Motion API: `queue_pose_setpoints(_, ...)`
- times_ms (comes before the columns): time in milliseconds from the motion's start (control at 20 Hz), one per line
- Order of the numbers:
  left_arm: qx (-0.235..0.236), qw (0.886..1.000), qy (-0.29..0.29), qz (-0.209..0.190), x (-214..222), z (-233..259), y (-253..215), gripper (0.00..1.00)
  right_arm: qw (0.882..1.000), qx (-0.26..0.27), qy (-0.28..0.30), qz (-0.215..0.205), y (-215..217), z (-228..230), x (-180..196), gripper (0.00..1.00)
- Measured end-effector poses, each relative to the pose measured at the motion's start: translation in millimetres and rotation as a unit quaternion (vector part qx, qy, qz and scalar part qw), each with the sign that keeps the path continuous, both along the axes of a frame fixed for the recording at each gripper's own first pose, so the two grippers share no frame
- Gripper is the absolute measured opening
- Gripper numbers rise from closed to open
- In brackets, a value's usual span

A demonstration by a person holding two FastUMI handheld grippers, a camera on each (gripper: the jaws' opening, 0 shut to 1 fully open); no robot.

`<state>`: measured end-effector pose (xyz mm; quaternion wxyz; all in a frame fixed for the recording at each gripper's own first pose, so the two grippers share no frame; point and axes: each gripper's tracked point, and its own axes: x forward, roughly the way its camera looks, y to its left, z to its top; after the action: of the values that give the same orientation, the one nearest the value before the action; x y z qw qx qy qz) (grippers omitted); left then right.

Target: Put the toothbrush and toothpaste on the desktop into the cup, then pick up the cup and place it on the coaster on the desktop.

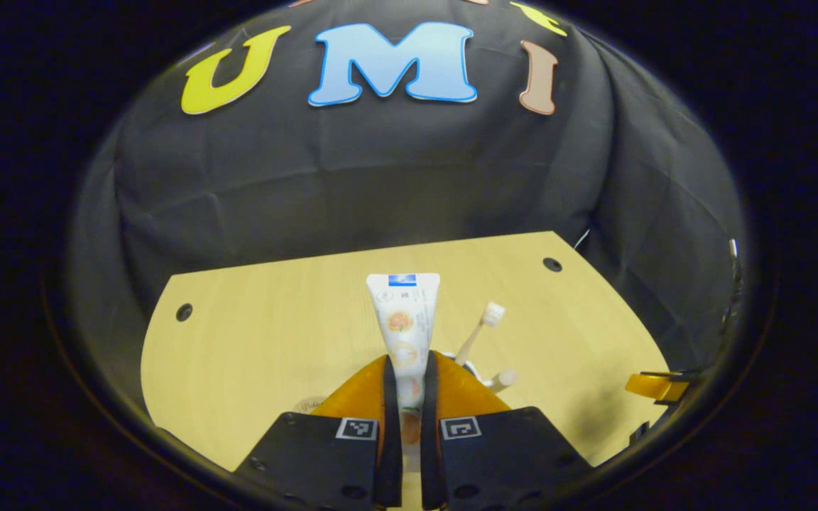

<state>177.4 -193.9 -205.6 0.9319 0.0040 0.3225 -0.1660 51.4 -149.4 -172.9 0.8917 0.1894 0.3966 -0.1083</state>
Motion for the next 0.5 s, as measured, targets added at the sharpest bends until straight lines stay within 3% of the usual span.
queue_pose_setpoints(250, -0.003, 0.999, -0.036, -0.008, 30.9, 7.1, -26.6, 0.18, 1.000, -0.002, 0.012, -0.013, -26.9, -7.0, -5.9, 0.43)
queue_pose_setpoints(500, -0.023, 0.999, -0.037, 0.015, 44.5, -9.6, -30.2, 0.18, 0.999, -0.013, 0.031, -0.008, -43.9, -16.7, -14.9, 0.43)
